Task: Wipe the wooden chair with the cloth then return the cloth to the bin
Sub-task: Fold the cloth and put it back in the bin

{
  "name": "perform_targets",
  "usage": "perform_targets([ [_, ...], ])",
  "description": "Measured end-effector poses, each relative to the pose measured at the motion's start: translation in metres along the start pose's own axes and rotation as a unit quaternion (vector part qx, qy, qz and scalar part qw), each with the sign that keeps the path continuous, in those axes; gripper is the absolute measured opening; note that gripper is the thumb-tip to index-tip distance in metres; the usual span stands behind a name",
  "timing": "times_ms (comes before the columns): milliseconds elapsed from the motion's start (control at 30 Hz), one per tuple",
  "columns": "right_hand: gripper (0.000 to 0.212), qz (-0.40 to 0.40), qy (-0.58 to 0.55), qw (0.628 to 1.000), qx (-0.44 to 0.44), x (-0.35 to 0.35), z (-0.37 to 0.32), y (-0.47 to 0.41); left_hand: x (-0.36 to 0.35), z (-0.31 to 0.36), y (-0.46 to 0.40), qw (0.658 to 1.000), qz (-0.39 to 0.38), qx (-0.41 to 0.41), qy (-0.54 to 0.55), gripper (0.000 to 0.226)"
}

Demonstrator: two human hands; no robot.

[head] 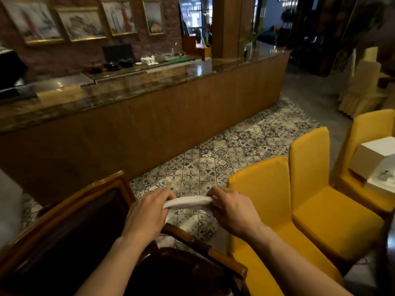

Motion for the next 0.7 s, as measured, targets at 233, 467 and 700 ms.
perform_targets([
  [233, 0.018, 0.016, 0.024, 0.995, 0.091, 0.008, -0.083, -0.039, 0.068, -0.055, 0.032, 0.997, 0.042, 0.048, -0.051, 0.032],
  [467, 0.024, -0.028, 0.011, 0.980, 0.198, -0.032, -0.219, -0.045, 0.144, -0.141, 0.134, 0.983, 0.084, 0.140, -0.082, 0.031],
  [700, 0.035, -0.096, -0.066, 0.935, 0.334, -0.087, -0.401, 0.013, 0.226, -0.220, 0.318, 0.942, 0.116, 0.288, -0.127, 0.029],
])
Point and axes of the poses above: each hand's wrist, its own y-axis away from the middle knuckle, its own x-axis out of the back of the hand, z = x × y, the point moved 9 cm from there along -y, towards the middle knuckle, and after that the axes turned 13 degrees about -y, right-handed, at the moved point
